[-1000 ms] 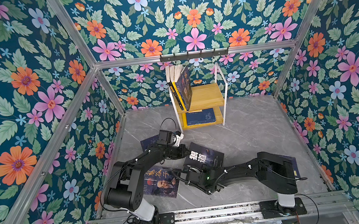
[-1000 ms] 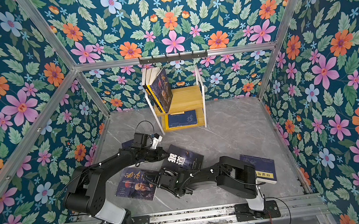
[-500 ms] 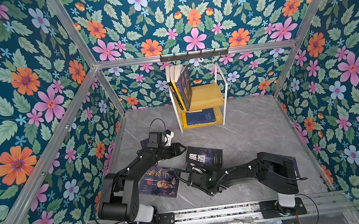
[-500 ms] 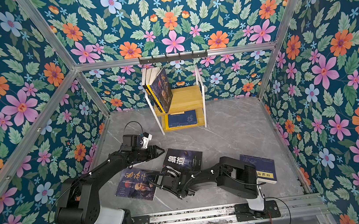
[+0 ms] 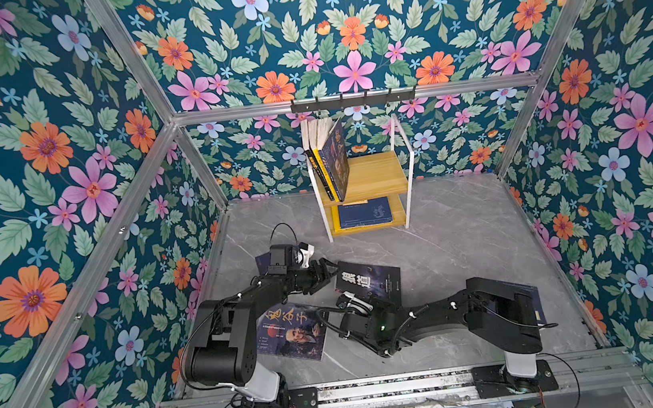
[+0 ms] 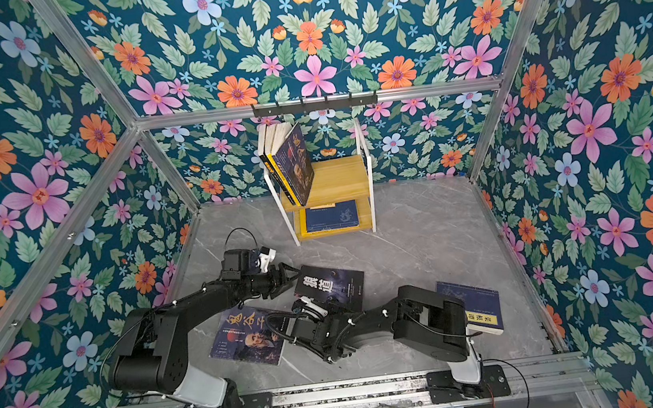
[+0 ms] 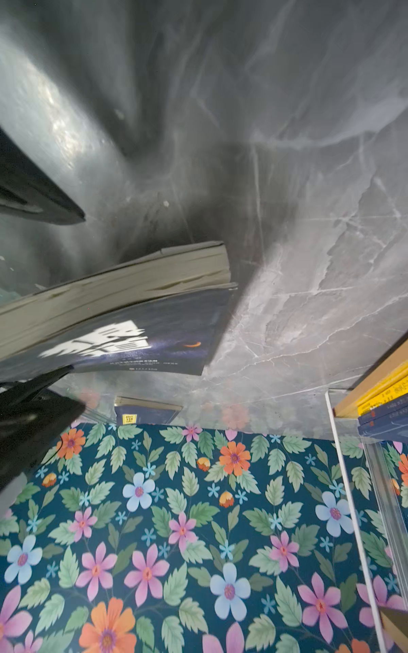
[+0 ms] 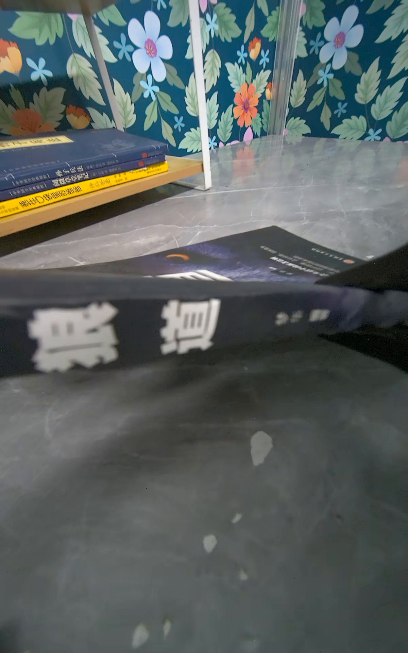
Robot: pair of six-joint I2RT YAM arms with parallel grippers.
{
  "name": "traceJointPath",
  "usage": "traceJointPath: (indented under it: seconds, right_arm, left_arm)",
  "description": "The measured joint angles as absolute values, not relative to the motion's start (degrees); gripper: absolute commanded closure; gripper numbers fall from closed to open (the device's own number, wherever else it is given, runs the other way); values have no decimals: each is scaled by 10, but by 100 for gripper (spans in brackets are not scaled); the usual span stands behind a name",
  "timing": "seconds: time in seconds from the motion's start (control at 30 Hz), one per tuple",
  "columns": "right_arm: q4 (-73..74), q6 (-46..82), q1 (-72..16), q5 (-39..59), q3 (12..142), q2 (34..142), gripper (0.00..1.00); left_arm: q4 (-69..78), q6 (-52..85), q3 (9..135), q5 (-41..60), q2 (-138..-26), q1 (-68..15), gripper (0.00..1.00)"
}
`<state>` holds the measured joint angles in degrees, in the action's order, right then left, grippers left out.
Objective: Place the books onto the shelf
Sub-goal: 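Grip the upright wolf book with the right gripper while the left gripper releases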
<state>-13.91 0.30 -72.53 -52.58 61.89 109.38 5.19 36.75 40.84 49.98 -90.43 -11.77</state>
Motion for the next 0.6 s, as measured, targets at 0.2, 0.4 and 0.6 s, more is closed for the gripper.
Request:
traceJointPath:
  seconds: [0.2, 0.4, 0.6]
  right_arm:
    - [-137, -1, -725, -527, 627, 1094, 100]
    - [-139, 9, -725, -529, 628, 1095, 73]
    - [-148, 33, -709, -531, 637, 1105, 54]
  left_arm:
    - [64, 407, 428, 519, -934, -130, 63]
    - [66, 427, 432, 525, -931, -136, 96]
    - [61, 423, 432, 521, -928, -143, 100]
